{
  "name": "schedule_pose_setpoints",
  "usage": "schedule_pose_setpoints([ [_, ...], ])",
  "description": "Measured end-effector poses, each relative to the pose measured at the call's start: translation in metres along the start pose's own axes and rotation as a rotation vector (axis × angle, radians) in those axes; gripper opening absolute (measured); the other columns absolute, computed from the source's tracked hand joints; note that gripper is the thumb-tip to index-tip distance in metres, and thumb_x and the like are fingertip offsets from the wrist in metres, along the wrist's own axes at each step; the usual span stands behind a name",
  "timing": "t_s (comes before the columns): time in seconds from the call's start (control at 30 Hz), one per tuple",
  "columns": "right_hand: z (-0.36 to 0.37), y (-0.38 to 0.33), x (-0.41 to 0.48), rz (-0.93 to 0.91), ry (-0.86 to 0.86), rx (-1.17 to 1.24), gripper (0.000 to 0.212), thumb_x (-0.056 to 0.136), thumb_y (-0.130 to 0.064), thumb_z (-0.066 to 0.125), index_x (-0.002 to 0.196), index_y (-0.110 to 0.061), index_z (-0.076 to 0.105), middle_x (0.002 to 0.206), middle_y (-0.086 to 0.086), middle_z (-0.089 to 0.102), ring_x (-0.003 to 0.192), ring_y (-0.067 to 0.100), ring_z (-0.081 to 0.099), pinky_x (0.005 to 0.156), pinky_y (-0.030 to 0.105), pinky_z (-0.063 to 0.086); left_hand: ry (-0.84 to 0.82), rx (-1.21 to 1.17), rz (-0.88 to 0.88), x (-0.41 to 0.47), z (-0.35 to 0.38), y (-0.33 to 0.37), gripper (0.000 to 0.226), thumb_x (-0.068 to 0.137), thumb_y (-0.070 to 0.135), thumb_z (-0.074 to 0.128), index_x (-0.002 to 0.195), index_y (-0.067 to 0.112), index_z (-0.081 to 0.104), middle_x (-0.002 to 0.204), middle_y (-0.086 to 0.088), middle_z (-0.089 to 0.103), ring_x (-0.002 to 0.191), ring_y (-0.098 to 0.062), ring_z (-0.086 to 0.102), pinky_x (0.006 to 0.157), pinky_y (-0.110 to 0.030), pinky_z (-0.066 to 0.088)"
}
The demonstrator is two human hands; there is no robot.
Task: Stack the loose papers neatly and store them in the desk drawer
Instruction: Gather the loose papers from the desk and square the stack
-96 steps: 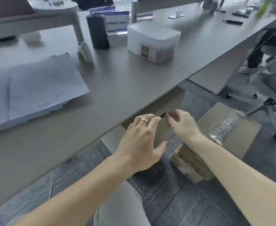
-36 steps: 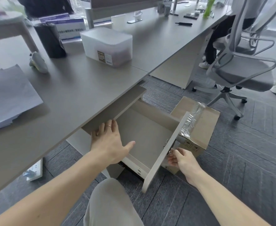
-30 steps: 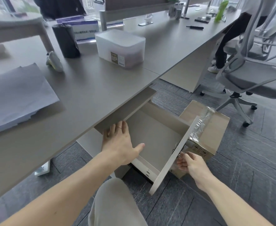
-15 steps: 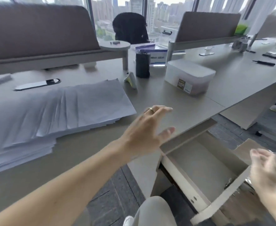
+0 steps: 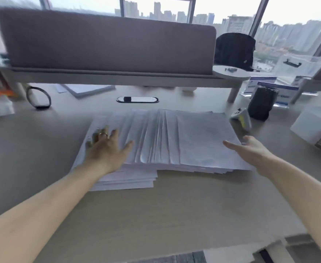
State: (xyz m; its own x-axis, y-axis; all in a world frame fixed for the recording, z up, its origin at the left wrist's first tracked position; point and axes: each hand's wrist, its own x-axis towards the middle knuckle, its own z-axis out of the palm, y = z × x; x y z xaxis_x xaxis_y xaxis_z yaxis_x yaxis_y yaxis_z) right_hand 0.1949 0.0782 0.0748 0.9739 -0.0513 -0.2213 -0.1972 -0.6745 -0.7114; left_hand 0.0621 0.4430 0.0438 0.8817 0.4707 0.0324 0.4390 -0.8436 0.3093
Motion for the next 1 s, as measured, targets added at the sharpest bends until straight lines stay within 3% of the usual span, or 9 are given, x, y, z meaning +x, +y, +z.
schedule_pose_setpoints([
  [0.1,0.002,-0.015,0.022,-0.042,-0.042,-0.031,0.064,0.072,-0.035,0.088,0.121,-0.005,0.061,0.102,0.006,0.070,0.083,0.020,0.066,0.078,0.034,0.050,-0.039,-0.027,-0.244,0.010,-0.020,-0.057,0.096,0.090,0.077,0.036,0.159,0.011,0.025,0.167,-0.020,0.026,0.153,-0.038,0.023,0.121,-0.051,0.023],
  [0.2,0.014,-0.034,0.031,-0.092,-0.120,0.000,0.042,0.076,-0.009,0.085,0.113,-0.008,0.066,0.112,0.007,0.072,0.081,0.021,0.062,0.075,0.026,0.048,-0.068,-0.133,-0.230,0.012,-0.034,-0.063,0.094,0.092,0.073,0.043,0.159,0.010,0.024,0.164,-0.016,0.035,0.149,-0.036,0.033,0.114,-0.045,0.032],
  [0.27,0.030,-0.049,0.032,-0.127,-0.160,0.046,0.051,0.073,0.005,0.083,0.121,0.000,0.067,0.114,0.012,0.071,0.079,0.022,0.061,0.067,0.021,0.049,-0.099,-0.330,-0.241,0.020,-0.041,-0.050,0.093,0.092,0.070,0.049,0.161,0.014,0.022,0.167,-0.010,0.032,0.150,-0.034,0.034,0.113,-0.041,0.033],
  [0.37,0.056,-0.069,0.031,-0.155,-0.177,0.088,0.069,0.071,0.013,0.081,0.136,0.007,0.057,0.123,0.012,0.064,0.098,0.023,0.058,0.087,0.028,0.044,-0.196,-0.778,-0.327,0.040,-0.046,-0.039,0.089,0.084,0.065,0.065,0.151,0.011,0.044,0.155,-0.010,0.048,0.136,-0.031,0.050,0.112,-0.042,0.041],
  [0.47,0.080,-0.082,0.027,-0.185,-0.246,0.107,0.073,0.069,0.015,0.081,0.137,0.006,0.056,0.122,0.011,0.064,0.104,0.025,0.060,0.090,0.032,0.045,-0.254,-1.100,-0.365,0.048,-0.042,-0.033,0.070,0.083,0.043,0.079,0.140,0.010,0.057,0.127,-0.010,0.065,0.099,-0.024,0.063,0.081,-0.035,0.057],
  [0.53,0.092,-0.087,0.024,-0.190,-0.302,0.120,0.076,0.069,0.015,0.081,0.138,0.006,0.053,0.113,0.008,0.067,0.103,0.027,0.062,0.090,0.034,0.048,-0.254,-1.109,-0.378,0.051,-0.037,-0.030,0.079,0.084,0.035,0.080,0.148,0.005,0.047,0.119,-0.010,0.064,0.088,-0.022,0.061,0.068,-0.031,0.052],
  [0.7,0.105,-0.087,0.021,-0.182,-0.261,0.242,0.069,0.070,-0.012,0.089,0.132,0.000,0.060,0.113,0.008,0.066,0.097,0.025,0.064,0.091,0.034,0.050,-0.354,-0.839,-0.247,0.046,-0.033,-0.023,0.076,0.078,0.044,0.079,0.145,0.020,0.053,0.148,0.004,0.054,0.133,-0.025,0.052,0.118,-0.044,0.035],
  [0.8,0.108,-0.086,0.014,-0.182,-0.354,0.236,0.039,0.064,-0.023,0.090,0.100,-0.012,0.080,0.096,0.009,0.079,0.082,0.031,0.075,0.080,0.037,0.059,-0.333,-0.828,-0.099,0.042,-0.030,-0.001,0.064,0.085,0.033,0.076,0.141,0.022,0.048,0.133,0.001,0.064,0.118,-0.024,0.063,0.107,-0.045,0.049],
  [1.0,0.112,-0.084,-0.004,-0.116,-0.398,0.547,0.042,0.076,-0.014,0.084,0.115,-0.004,0.075,0.098,0.012,0.081,0.087,0.031,0.079,0.083,0.043,0.061,-0.075,-0.775,0.114,0.035,-0.028,0.009,0.055,0.091,0.004,0.066,0.139,0.018,0.042,0.124,0.002,0.063,0.103,-0.010,0.064,0.079,-0.017,0.049],
])
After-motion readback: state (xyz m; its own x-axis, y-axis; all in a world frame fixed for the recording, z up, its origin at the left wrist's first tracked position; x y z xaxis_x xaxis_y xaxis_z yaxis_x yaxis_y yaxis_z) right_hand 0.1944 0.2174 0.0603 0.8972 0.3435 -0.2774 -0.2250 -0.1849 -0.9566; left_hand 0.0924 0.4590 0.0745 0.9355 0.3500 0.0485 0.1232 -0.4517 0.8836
